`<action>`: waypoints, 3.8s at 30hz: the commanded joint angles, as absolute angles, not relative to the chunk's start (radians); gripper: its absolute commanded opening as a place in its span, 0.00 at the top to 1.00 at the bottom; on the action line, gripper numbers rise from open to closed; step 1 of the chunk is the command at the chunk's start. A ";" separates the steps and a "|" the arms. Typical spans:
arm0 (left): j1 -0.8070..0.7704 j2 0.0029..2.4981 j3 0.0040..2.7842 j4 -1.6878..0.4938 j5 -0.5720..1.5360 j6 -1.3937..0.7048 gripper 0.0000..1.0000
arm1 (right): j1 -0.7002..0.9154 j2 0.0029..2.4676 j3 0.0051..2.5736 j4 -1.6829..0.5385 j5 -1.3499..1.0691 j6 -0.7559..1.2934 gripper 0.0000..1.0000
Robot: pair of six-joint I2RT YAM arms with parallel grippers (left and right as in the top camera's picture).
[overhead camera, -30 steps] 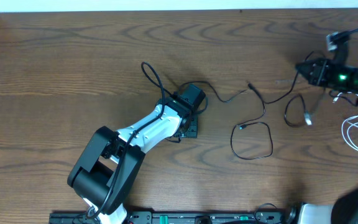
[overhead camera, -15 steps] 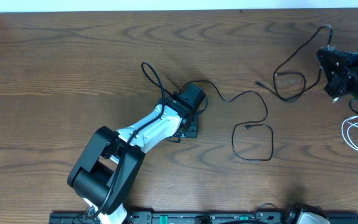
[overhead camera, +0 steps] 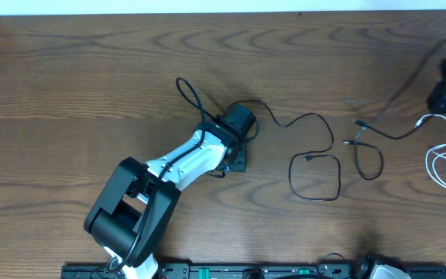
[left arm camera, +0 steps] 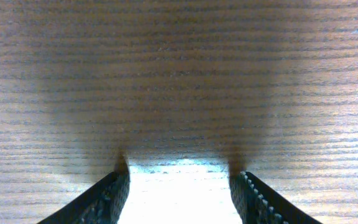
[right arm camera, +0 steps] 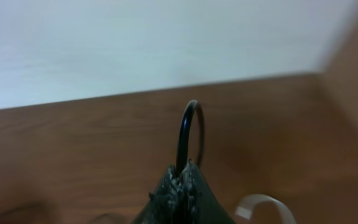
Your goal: Untangle cables
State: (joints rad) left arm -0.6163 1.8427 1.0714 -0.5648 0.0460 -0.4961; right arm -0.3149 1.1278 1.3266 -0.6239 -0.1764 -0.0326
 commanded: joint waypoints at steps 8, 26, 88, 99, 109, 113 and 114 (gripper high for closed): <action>-0.612 1.872 1.035 -0.578 0.071 -0.495 0.41 | -0.322 1.217 1.333 -0.646 0.622 0.164 0.99; -0.612 1.872 1.035 -0.578 0.071 -0.495 0.41 | -0.327 1.371 1.333 -0.700 0.220 0.164 0.32; -0.403 1.872 1.035 -0.706 -0.027 -0.491 0.41 | 0.373 1.741 0.932 -0.790 -0.376 0.120 0.42; -0.387 1.872 1.035 -0.714 -0.027 -0.491 0.41 | 0.421 1.741 0.862 -0.697 -0.369 0.210 0.80; -0.387 1.872 1.035 -0.714 -0.008 -0.491 0.41 | 0.421 1.741 0.851 -0.659 -0.390 0.262 0.99; -0.387 1.872 1.035 -0.714 -0.008 -0.491 0.41 | 0.399 1.730 0.889 -0.659 -0.446 0.241 0.99; -0.387 1.872 1.035 -0.714 -0.008 -0.491 0.41 | 0.387 1.721 0.906 -0.666 -0.464 0.231 0.99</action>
State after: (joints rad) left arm -0.4007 1.8408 1.0718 -0.7006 0.0544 -0.4961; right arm 0.4084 1.7275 0.8715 -0.6609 -0.4187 0.2379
